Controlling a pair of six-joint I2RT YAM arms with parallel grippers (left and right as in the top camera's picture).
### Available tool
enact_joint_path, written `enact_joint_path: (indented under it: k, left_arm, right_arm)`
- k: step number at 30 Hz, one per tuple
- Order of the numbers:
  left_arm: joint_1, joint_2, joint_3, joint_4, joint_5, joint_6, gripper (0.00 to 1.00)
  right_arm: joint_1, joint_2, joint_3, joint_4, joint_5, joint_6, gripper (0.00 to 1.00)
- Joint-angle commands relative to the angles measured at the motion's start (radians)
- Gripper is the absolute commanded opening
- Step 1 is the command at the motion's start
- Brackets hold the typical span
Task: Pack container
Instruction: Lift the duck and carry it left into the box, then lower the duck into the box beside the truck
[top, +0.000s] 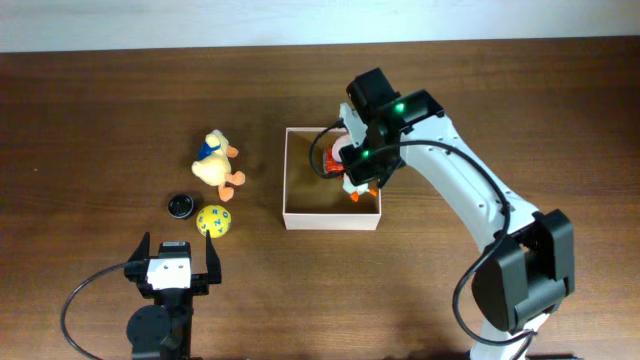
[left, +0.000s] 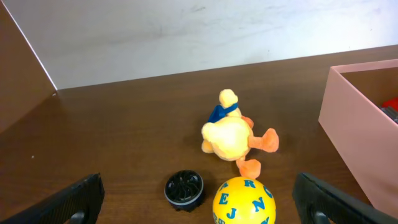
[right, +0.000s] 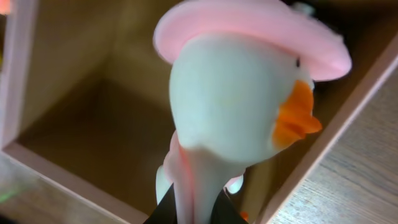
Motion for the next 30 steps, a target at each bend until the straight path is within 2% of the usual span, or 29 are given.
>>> enact_joint_path:
  k: [1, 11, 15, 23, 25, 27, 29, 30]
  left_arm:
    - [0.006, -0.007, -0.011, 0.004, 0.011, 0.019, 0.99]
    - [0.006, -0.007, -0.011, 0.004, 0.011, 0.02, 0.99]
    - [0.006, -0.007, -0.011, 0.004, 0.011, 0.019, 0.99]
    - [0.006, -0.007, -0.011, 0.004, 0.011, 0.02, 0.99]
    - [0.006, -0.007, -0.011, 0.004, 0.011, 0.019, 0.99]
    - [0.006, -0.007, -0.011, 0.004, 0.011, 0.02, 0.99]
    - [0.006, -0.007, -0.011, 0.004, 0.011, 0.02, 0.99]
    - [0.006, -0.007, -0.011, 0.004, 0.011, 0.019, 0.99]
  right_arm:
    - [0.008, -0.006, -0.043, 0.025, -0.014, 0.014, 0.11]
    - [0.006, -0.006, -0.064, 0.047, -0.013, 0.014, 0.11]
    - [0.006, -0.006, -0.064, 0.045, 0.013, 0.014, 0.17]
    - [0.006, -0.006, -0.064, 0.025, 0.012, 0.014, 0.19]
    - [0.006, -0.006, -0.064, 0.023, 0.012, 0.014, 0.41]
    - [0.006, -0.006, -0.064, 0.021, 0.012, 0.014, 0.48]
    - [0.006, -0.006, -0.064, 0.023, 0.012, 0.014, 0.62]
    - [0.006, -0.006, -0.064, 0.023, 0.012, 0.014, 0.63]
